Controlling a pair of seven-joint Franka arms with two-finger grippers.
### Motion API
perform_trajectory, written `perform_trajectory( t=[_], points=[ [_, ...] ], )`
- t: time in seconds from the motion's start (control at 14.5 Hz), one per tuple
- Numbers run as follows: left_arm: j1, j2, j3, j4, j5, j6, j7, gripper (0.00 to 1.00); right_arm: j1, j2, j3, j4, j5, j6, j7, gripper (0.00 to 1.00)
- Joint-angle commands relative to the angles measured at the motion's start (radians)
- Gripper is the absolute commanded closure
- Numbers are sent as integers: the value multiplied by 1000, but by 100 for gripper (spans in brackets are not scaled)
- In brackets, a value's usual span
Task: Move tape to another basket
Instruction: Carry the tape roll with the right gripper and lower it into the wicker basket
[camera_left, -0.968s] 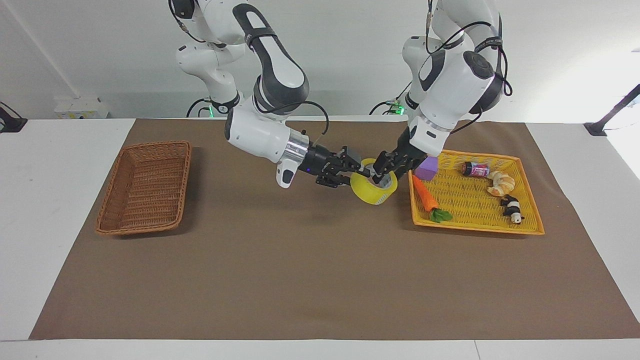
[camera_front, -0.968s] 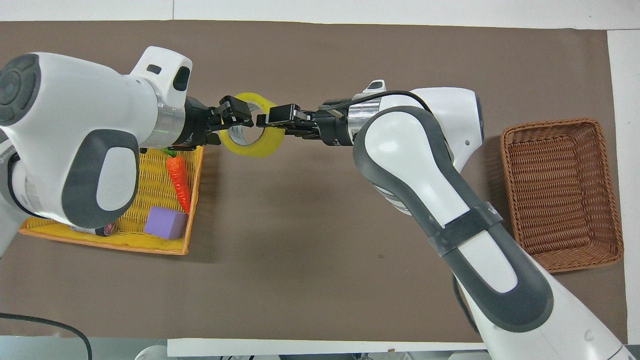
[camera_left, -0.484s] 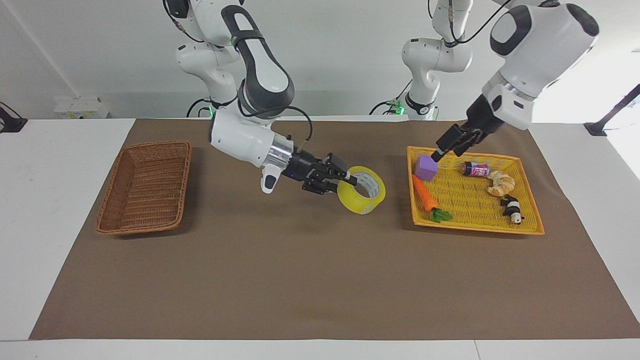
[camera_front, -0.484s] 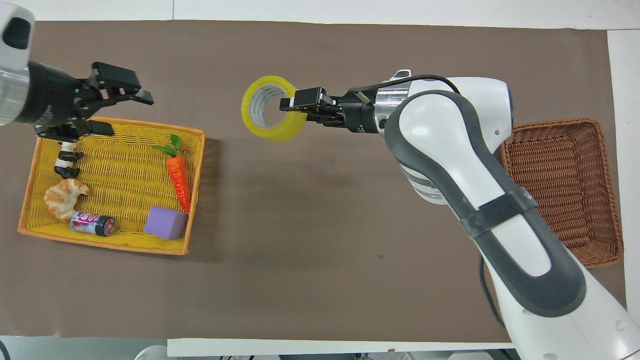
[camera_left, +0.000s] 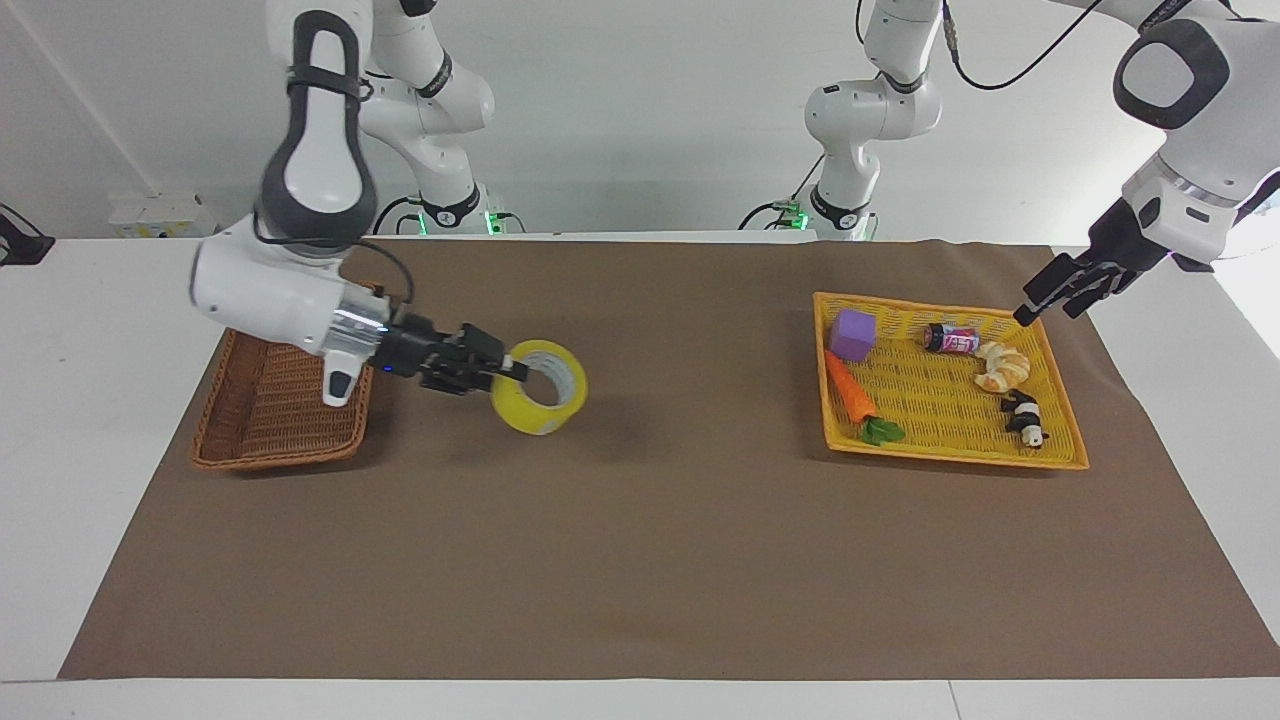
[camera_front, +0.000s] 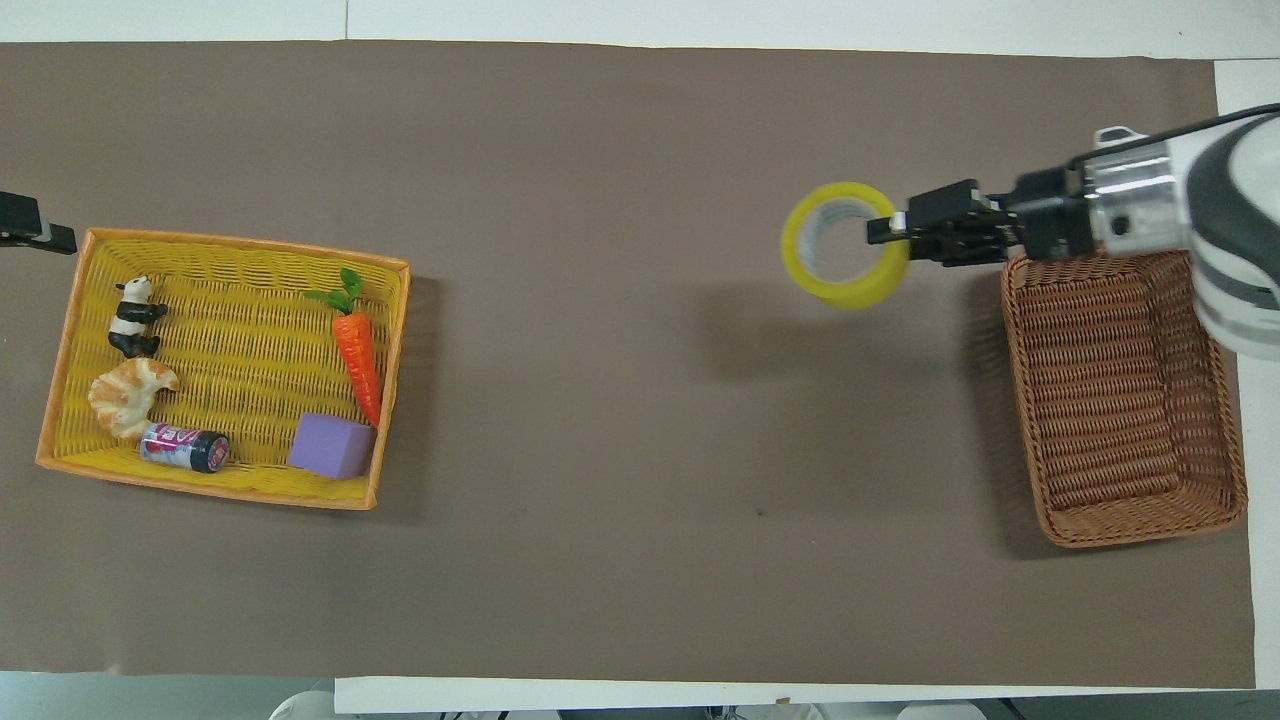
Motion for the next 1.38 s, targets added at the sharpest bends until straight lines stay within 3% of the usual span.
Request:
perform_trajectory(
  t=[0.0, 0.28, 0.48, 0.69, 0.83, 1.31],
  points=[
    [14, -7, -15, 0, 80, -15, 77, 1, -225, -34, 18, -17, -149, -131, -70, 100],
    [10, -5, -15, -1, 148, 27, 170, 1, -425, -40, 18, -34, -354, -139, -299, 100],
    [11, -5, -15, -4, 148, 22, 197, 0, -477, -80, 17, -138, -383, -107, -403, 100],
    [0, -7, -16, -6, 148, 22, 197, 0, -468, -98, 21, -198, -400, -81, -562, 100],
    [0, -7, -16, -6, 148, 21, 197, 0, -452, -48, 23, -195, -398, -71, -700, 100],
    [-5, -5, -19, -4, 148, 28, 198, 0, -442, 12, 29, -190, -389, -39, -728, 100]
  ],
)
